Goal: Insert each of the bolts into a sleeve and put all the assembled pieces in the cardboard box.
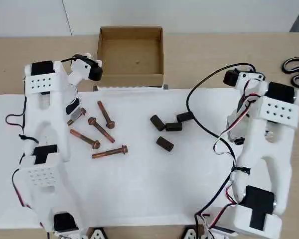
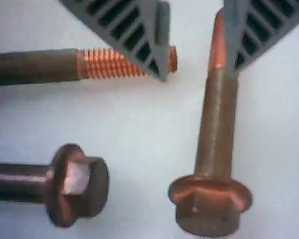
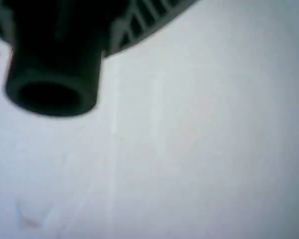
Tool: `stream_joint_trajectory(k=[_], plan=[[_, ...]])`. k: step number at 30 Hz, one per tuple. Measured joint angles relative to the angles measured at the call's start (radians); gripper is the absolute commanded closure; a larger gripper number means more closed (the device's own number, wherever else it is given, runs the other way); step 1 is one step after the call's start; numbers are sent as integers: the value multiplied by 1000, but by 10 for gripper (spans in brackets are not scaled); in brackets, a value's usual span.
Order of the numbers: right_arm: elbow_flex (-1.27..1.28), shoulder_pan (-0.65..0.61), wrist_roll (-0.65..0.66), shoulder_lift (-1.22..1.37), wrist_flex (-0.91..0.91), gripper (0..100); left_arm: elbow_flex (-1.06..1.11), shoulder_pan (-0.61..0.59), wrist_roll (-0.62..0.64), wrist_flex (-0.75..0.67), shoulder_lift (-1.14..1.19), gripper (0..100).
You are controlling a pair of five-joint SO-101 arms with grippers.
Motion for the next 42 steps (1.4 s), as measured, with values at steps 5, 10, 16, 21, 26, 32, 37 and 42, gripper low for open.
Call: stream_joint_trajectory(k=[5,10,16,21,26,32,37,42], plan=[[0,0,0,0,0,991,-12,0,0,0,11,885],[0,0,0,0,0,991,-14,0,-9,0,11,885],[0,0,0,0,0,992,-14,0,-31,-26,11,884],[0,0,0,0,0,992,-25,0,-43,-57,75,884],[0,0,0,0,0,993,-118,0,-46,-61,186,884],[0,0,0,0,0,994,-262,0,-54,-49,299,888],[0,-12,0,0,0,995,-354,5,-54,0,371,932],[0,-60,0,0,0,995,-373,11,-48,21,399,994]])
